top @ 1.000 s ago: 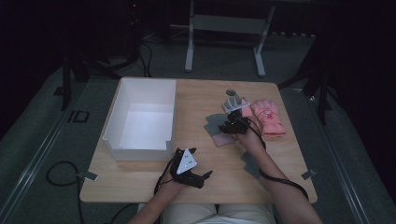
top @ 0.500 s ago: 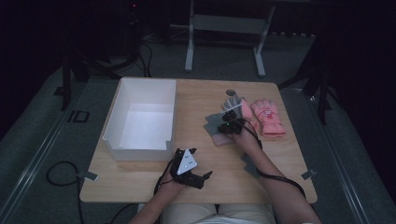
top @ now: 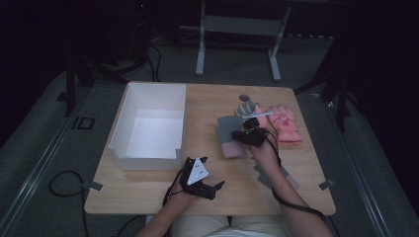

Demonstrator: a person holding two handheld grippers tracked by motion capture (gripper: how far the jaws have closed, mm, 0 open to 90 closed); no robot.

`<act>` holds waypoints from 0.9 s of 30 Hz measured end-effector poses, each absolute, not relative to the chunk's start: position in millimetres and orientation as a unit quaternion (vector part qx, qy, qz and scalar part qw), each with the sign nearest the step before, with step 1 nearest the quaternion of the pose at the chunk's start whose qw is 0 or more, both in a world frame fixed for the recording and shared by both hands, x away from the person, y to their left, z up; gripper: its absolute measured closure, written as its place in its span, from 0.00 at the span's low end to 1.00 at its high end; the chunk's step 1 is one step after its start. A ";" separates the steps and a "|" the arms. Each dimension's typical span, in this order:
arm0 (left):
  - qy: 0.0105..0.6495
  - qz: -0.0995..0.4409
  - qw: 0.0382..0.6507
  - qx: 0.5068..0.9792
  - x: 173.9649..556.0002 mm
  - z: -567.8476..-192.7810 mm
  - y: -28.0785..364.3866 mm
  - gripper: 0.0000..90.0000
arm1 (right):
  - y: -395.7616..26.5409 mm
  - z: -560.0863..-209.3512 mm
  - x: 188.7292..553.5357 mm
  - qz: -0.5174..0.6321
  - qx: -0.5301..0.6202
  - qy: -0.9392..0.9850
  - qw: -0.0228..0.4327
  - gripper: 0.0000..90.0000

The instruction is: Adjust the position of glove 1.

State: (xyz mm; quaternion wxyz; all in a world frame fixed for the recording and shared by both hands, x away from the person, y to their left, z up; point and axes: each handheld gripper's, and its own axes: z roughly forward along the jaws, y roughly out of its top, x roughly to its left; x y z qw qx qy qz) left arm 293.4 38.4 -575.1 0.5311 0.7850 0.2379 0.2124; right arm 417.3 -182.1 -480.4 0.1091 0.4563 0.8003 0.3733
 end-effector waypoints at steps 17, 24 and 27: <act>0.240 0.222 0.527 0.784 293.0 -575.1 38.1 0.00 | -198.3 -518.5 325.8 0.356 0.539 0.753 0.126 0.94; 0.246 0.224 0.527 0.782 293.3 -575.1 38.4 0.00 | -189.0 -552.6 334.5 0.337 0.569 0.743 0.102 0.93; 0.248 0.220 0.527 0.783 294.7 -574.9 37.6 0.00 | -189.4 -552.7 335.4 0.337 0.565 0.745 0.107 0.91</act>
